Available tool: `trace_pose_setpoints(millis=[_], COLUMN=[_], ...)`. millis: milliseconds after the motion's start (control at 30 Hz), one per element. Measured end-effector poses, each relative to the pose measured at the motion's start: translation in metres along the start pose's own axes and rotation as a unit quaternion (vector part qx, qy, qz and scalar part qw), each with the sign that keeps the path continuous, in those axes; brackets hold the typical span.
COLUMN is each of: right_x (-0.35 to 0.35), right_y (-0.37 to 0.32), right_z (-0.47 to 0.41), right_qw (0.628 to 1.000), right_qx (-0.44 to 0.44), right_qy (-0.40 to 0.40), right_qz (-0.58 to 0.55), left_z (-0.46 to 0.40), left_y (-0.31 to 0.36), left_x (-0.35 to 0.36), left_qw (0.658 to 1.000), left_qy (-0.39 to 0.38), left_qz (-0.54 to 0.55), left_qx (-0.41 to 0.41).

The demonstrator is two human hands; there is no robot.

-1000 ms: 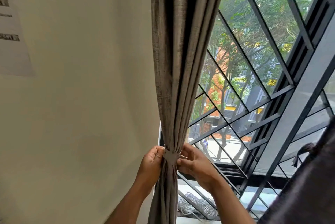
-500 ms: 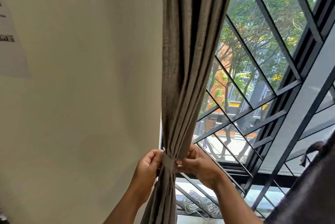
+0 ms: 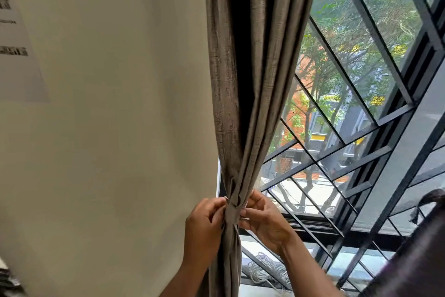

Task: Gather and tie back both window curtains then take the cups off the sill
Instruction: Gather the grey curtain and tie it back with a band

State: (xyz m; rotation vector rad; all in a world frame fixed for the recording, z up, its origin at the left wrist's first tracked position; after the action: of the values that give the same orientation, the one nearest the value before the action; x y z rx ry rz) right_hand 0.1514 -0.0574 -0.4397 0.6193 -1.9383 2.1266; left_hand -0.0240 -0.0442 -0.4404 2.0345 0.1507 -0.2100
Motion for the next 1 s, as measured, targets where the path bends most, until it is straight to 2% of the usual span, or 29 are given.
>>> trace_pose_setpoints(millis=[67,167,267,367,400,567,700,833,1000], right_x=[-0.001,-0.002,-0.004,-0.002,-0.002,-0.007,-0.010,-0.010,-0.005], right_y=[0.000,0.000,-0.002,-0.002,-0.002,-0.002,-0.002,-0.002,-0.007], right_z=[0.000,0.002,0.002,0.002,0.002,0.005,0.007,0.009,0.012], right_qw=[1.000,0.999,0.998,0.998,0.997,0.995,0.994,0.994,0.995], right_qx=[0.003,0.010,0.008,-0.005,-0.010,-0.023,-0.025,-0.018,0.014], right_qy=[0.001,0.007,0.022,0.031,0.037,0.065,0.070,0.049,-0.015], right_qz=[0.020,0.047,0.056,0.063,0.067,0.078,0.076,0.091,0.097], left_z=[0.002,0.005,0.007,0.007,0.007,0.019,0.022,0.023,0.023], left_y=[0.003,0.006,0.018,0.022,0.021,0.007,0.005,-0.001,-0.014], left_x=[-0.001,-0.005,-0.007,-0.012,-0.012,-0.002,0.000,0.002,0.009], left_qw=[0.996,0.988,0.986,0.996,0.996,0.991,0.968,0.952,0.942], left_qy=[-0.011,-0.034,-0.022,0.038,0.040,-0.033,-0.067,-0.040,0.007], left_qz=[-0.069,-0.111,-0.141,-0.054,-0.025,0.092,0.218,0.281,0.304], left_qx=[0.057,0.106,0.089,-0.052,-0.074,-0.088,-0.100,-0.115,-0.143])
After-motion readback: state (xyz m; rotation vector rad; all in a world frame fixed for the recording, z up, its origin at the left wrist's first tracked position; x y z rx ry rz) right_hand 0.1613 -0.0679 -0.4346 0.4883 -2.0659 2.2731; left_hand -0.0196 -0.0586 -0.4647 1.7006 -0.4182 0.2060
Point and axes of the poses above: each hand's wrist, its own z-axis away from the middle knuckle, its own x-axis out of the palm, y = z × x, the point moved 3 cm from there along -z, towards the middle knuckle, and after that the axes turned 6 degrees about x, right-handed, at the moved point
